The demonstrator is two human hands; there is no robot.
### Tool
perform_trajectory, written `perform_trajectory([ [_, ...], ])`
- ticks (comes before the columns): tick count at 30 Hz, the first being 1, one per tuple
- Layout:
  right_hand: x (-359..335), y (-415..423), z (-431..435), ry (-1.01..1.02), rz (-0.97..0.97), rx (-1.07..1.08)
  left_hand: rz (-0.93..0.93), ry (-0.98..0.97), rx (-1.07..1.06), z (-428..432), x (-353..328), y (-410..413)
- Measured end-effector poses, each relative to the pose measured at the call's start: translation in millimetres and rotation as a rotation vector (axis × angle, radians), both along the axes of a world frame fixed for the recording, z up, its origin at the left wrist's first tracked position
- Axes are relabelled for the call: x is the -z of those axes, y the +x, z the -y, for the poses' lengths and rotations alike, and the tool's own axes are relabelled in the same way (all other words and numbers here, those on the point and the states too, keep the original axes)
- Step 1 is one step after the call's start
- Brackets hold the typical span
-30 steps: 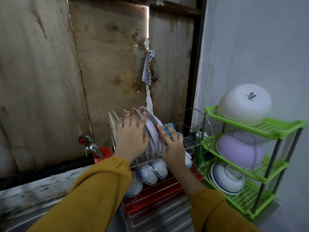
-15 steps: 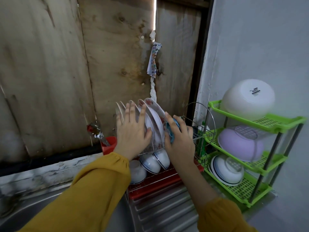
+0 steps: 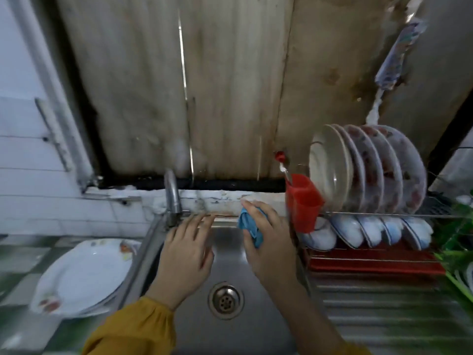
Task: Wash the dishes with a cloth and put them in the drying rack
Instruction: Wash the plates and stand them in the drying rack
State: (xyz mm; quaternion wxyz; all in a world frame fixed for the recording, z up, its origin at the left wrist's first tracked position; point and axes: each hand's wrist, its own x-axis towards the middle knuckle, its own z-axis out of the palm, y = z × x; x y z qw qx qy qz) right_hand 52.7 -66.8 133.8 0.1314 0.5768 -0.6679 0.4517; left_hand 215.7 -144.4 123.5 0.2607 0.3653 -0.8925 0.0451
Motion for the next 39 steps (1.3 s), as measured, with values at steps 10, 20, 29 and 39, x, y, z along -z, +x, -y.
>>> perform_trajectory([
  [10,48.9,201.2,130.7,0.267,-0.035,-0.398,0.214,0.259,-0.394,88.5,59.5,203.8],
  [20,103.4,310.3,236.7,0.739,0.154,-0.459,0.267,0.791,-0.445,158.4,154.9,305.6],
  [29,159.8,340.2,282.7,1.196,-0.070,-0.431,0.489,0.730,-0.270,186.7,207.3,334.3],
  [39,184.1,336.2,280.0,1.430,-0.128,-0.392,0.608,0.473,-0.145,195.1,225.7,339.2],
])
